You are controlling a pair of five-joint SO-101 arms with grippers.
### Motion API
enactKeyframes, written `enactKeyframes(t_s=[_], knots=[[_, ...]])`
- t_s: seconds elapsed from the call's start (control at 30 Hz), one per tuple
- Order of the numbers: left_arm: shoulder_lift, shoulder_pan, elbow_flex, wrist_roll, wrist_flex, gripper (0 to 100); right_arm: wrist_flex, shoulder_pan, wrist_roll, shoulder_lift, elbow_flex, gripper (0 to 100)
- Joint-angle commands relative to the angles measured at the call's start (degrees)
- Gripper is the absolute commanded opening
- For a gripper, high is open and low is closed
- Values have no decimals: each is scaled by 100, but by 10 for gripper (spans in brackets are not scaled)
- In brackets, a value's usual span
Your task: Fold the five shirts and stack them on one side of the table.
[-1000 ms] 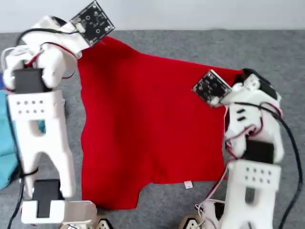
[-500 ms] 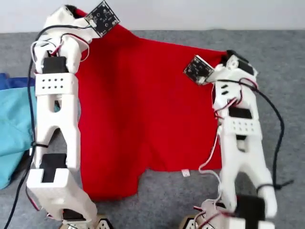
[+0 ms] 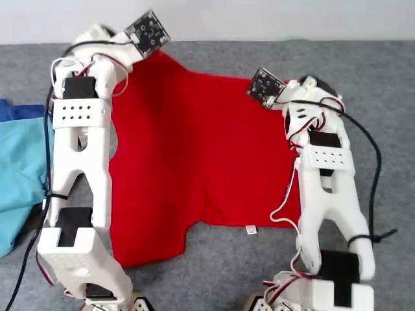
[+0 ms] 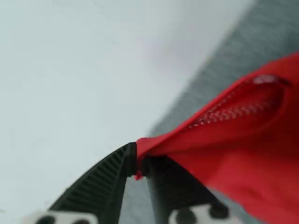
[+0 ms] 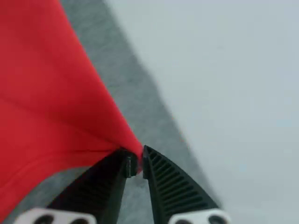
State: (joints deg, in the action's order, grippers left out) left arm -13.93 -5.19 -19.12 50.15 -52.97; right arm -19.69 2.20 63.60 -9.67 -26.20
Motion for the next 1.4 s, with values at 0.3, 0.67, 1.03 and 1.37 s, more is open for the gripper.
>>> enactKeyframes(t_s=[0.3,0.67,1.03,1.37], knots=[[1354,70,-66,53,-4062,14,-3793,-22,35,-1842,334,9],[2927,-26,2097,9,-4774,14,-6097,-31,26,-2536,334,9],[4466,-53,4567,255,-4747,14,-6905,-22,26,-2580,316,9],[4220,-519,3697,-571,-2101,14,-3222,-418,26,-2501,-519,10]])
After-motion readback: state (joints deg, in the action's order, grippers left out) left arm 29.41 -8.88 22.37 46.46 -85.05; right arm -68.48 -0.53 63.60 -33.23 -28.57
